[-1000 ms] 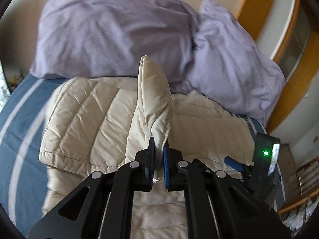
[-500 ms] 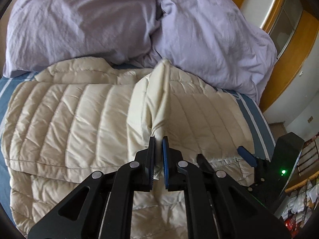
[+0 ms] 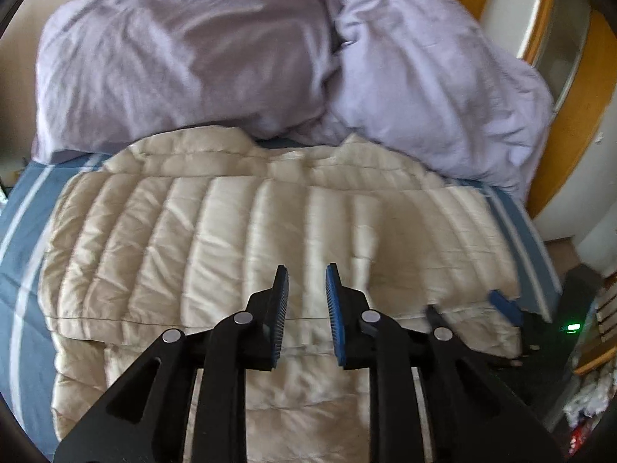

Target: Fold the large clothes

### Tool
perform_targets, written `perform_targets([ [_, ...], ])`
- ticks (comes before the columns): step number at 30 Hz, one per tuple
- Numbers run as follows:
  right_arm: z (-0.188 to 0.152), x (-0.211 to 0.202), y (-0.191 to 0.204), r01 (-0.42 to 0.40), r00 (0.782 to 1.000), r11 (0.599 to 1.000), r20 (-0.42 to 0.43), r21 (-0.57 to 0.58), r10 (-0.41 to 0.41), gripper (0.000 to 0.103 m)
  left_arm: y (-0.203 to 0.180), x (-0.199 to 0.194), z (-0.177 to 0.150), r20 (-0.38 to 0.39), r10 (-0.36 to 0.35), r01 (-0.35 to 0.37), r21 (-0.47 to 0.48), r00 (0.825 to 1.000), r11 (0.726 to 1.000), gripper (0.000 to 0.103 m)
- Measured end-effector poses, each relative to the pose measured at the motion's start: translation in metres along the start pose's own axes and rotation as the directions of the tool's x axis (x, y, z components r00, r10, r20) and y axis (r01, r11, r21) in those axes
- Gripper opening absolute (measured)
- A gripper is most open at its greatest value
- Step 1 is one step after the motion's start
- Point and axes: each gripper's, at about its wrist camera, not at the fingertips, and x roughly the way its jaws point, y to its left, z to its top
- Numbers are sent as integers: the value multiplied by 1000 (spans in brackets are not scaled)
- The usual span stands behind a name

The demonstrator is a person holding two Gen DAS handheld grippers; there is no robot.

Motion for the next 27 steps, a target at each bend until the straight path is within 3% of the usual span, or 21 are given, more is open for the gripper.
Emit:
perform_targets([
  [4,-1,1,0,-7,1000,1000,-3,-2,7,101,14,18,-4,-32,58,-59,-20,998,998,26],
  [9,-1,5,0,-15,1000,1000,-11,3,15,101,15,38,-10,-62,79,-80,-18,995,997,27],
  [15,-3,9,-2,-33,999,999,-20,15,33,101,-1,57,-21,-40,136,-134,36,990,990,39],
  [21,-5,14,-8,-62,997,997,-40,56,64,101,-15,73,-36,-26,199,-195,97,980,976,40],
  [27,-5,19,-11,-78,995,993,-60,83,83,101,-19,81,-42,-30,212,-207,132,977,969,40],
])
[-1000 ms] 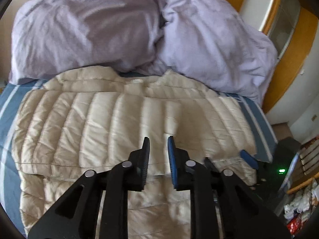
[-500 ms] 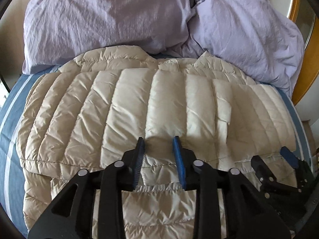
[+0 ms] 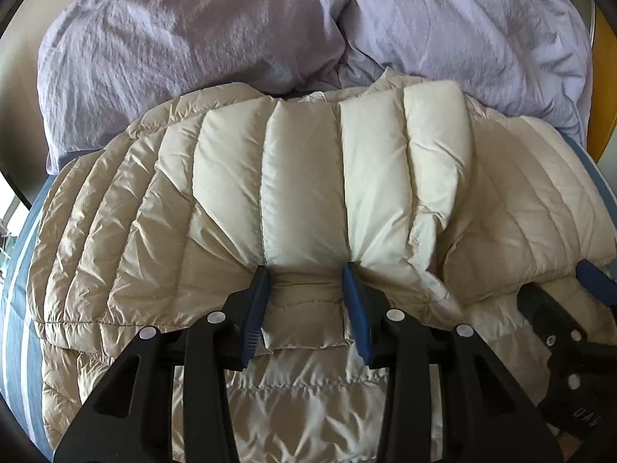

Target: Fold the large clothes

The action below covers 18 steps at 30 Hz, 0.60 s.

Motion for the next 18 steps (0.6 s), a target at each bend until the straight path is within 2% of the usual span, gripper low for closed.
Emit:
perform_targets([
  [10,1,2,0,-11,1000,1000,-20,10,11,101,-1,-4,0,4,6,-6,16,1000,1000,40],
  [12,1,0,-1,-18,1000,1000,-18,15,18,101,1,-13,0,11,-4,3,23,1000,1000,48],
  [14,2,-4,-1,-19,1000,1000,-20,15,20,101,10,-33,-4,44,-12,11,19,999,1000,62],
  [18,1,-27,-5,-43,999,999,-15,21,44,101,35,-66,-18,88,-13,11,21,996,1000,64],
])
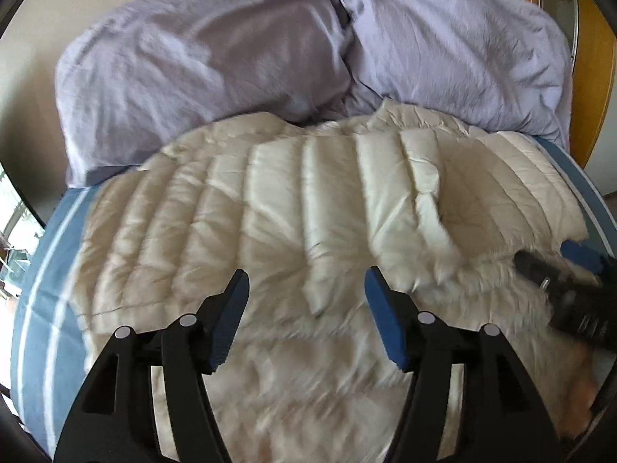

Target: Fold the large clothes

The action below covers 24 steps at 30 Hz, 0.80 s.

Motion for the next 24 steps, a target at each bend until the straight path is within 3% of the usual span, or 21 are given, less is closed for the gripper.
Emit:
perform_targets([
  [6,-19,-41,-15,-34,999,999,-34,-16,34,101,60,-40,-43,-14,-23,22,-41,1000,999,64],
  [12,-54,-89,-50,-96,995,994,-8,-57,95,101,121,-81,-105,-38,-42,40,-61,998,997,64],
  [14,-66,-101,-68,-112,994,993,-27,-47,110,101,133,-89,-119,-47,-45,42,-64,998,997,64],
  [20,-97,-123,-115,-50,997,999,-55,-7,49,100,168,-103,-160,-88,-74,62,-129,993,990,64],
  [24,-114,-131,-131,-87,991,996,-102,-6,86,91,175,-103,-175,-111,-121,103,-159,986,982,64],
])
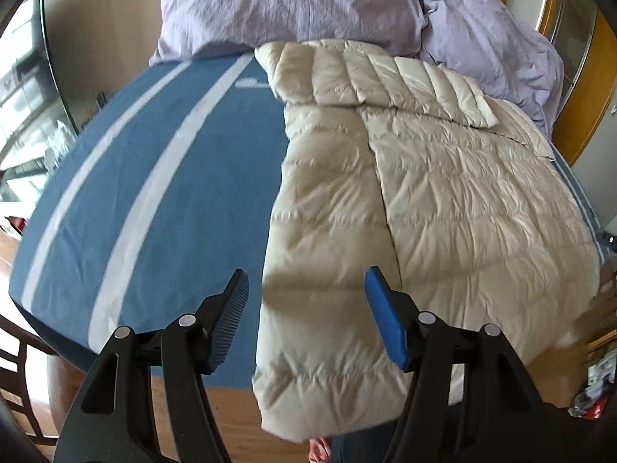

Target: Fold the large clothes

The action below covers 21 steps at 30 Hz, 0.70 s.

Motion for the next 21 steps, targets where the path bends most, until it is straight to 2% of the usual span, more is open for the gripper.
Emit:
perform_targets([
  [7,-23,-1,-13,-35,997,999,-62,-2,35,82,2,2,-21,-42,-60,59,-16,997,998,55],
  [13,-24,-1,-22,-54,997,998,-62,20,55,74,5,-3,-28,-39,-85,84,-32,996,996,49],
  [17,-24,-2,-27,-125,990,991,-68,43,127,56,5,-4,-30,-36,-93,92,-37,995,995,45],
  [21,-26,-1,-28,-168,983,984,-67,60,172,50,2,-3,-29,-35,-96,95,-32,995,995,42],
])
